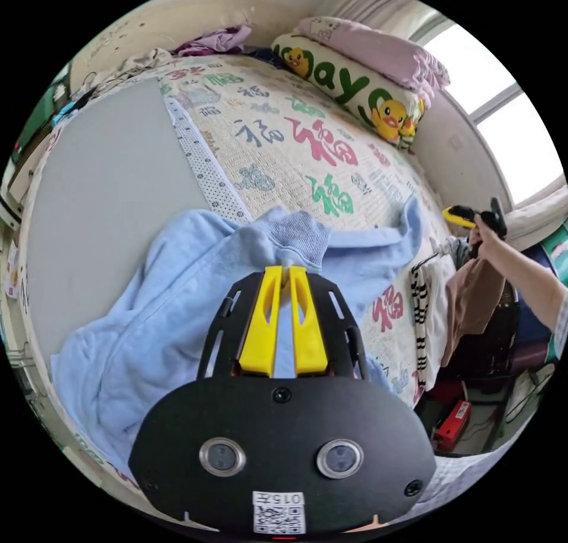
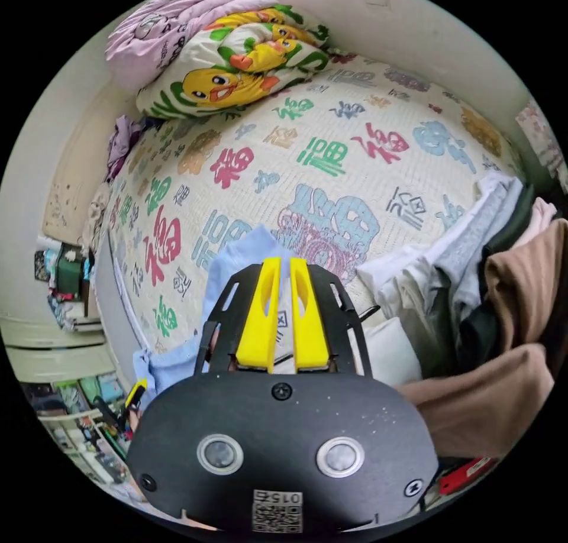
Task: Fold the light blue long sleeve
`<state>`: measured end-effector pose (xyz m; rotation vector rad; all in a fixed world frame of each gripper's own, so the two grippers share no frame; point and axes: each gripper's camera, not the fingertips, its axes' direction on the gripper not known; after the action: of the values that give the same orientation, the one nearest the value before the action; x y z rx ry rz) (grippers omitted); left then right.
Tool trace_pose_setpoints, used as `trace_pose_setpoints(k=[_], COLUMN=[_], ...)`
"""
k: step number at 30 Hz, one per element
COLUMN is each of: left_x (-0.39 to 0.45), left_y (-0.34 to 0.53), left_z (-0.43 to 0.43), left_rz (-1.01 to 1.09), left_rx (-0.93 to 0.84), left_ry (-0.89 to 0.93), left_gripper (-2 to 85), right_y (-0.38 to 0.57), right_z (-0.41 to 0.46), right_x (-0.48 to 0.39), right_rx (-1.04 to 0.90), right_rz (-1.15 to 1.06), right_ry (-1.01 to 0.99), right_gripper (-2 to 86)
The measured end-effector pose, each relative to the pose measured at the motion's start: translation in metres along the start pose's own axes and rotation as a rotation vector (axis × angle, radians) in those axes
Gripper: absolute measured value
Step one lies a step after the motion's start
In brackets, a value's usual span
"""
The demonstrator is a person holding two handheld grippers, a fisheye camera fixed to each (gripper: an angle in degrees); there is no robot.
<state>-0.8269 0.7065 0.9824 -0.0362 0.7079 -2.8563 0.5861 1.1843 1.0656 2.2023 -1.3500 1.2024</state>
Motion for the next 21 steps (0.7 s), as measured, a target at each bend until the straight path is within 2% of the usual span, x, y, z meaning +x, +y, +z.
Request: trace_pose_setpoints(k=[2, 5, 8, 13, 14, 16, 19, 21], left_x=[-0.019, -0.049, -0.077, -0.107, -0.112, -0.120, -0.139, -0.154], left_y=[0.031, 0.081, 0.131, 0.191, 0.202, 0.216, 0.239, 0.256], left_z=[-0.047, -0.110, -0.160, -0.215, -0.226, -0.241, -0.270, -0.292], left_rz=[-0.059, -0.145, -0.234, -0.336, -0.350, -0.367, -0.394, -0.420], left_rx=[0.126, 0.270, 0.345, 0.387, 0.398, 0.414, 0.418, 0.418], left_ry=[0.044, 0.113, 0.121, 0.089, 0.085, 0.074, 0.039, -0.001], left_gripper=[0.8, 0.5, 0.2, -0.1, -0.1, -0.1, -0.1, -0.1], right_y=[-0.006, -0.010, -0.016, -0.020, -0.019, -0.021, -0.027, -0.032], right_z=[0.025, 0.059, 0.097, 0.111, 0.113, 0.113, 0.104, 0.099], right_x=[0.022, 0.036, 0.034, 0.010, 0.004, -0.005, -0.007, -0.005], right_rx=[-0.130, -0.182, -0.216, -0.178, -0.172, -0.164, -0.137, -0.114], right_rz=[0.005, 0.060, 0.111, 0.103, 0.085, 0.000, -0.008, -0.026], right_ry=[-0.074, -0.170, -0.249, -0.066, -0.037, -0.090, -0.110, -0.042], right_gripper=[7.4, 13.3, 15.2, 12.2, 8.9, 3.0, 1.8, 1.6])
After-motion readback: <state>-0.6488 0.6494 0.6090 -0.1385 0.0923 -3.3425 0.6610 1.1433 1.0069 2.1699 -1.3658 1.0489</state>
